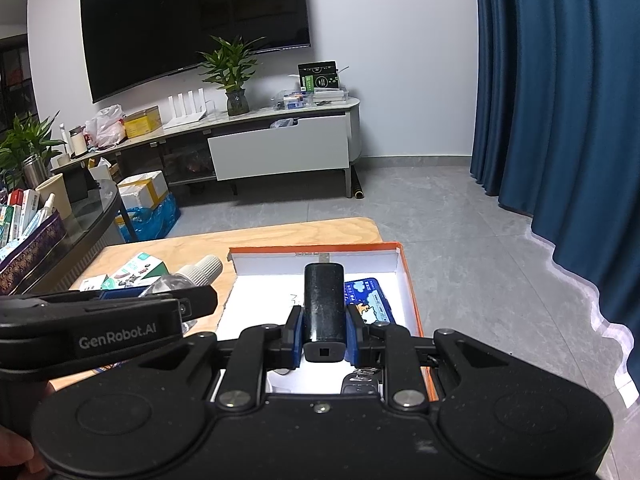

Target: Organize rigid objects

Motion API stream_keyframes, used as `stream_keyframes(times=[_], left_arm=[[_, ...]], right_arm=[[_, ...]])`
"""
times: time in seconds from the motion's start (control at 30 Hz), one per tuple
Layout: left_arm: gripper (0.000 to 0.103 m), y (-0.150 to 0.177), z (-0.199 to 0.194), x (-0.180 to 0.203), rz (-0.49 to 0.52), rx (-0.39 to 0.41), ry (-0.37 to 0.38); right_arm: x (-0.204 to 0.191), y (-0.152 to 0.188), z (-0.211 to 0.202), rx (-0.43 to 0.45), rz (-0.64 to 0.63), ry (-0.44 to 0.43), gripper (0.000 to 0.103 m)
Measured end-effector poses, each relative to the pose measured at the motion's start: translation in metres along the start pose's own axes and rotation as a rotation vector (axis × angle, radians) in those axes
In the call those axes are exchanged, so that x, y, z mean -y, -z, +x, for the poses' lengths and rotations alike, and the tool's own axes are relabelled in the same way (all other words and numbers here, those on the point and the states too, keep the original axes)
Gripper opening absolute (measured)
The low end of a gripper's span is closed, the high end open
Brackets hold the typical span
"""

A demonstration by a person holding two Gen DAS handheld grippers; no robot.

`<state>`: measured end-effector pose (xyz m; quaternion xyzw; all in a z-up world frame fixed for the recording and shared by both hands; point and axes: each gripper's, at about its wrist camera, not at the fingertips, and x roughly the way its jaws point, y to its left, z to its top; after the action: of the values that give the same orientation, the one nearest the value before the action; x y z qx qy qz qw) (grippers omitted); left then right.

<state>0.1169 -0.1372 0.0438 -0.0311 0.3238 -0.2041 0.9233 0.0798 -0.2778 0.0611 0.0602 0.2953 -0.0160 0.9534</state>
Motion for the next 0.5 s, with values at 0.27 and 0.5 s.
stream_keyframes(times=[0.27,0.5], left_arm=[[0.050,0.001,0.002,-0.001,0.002,-0.007,-0.003],[0.050,0.002,0.005,-0.001,0.006,-0.019,-0.007]], right_arm=[[-0.001,0.005,0.001,-0.008,-0.002,-0.003,0.026],[-0.004,0.017,0.003,-0.020,-0.004,-0.006,0.026]])
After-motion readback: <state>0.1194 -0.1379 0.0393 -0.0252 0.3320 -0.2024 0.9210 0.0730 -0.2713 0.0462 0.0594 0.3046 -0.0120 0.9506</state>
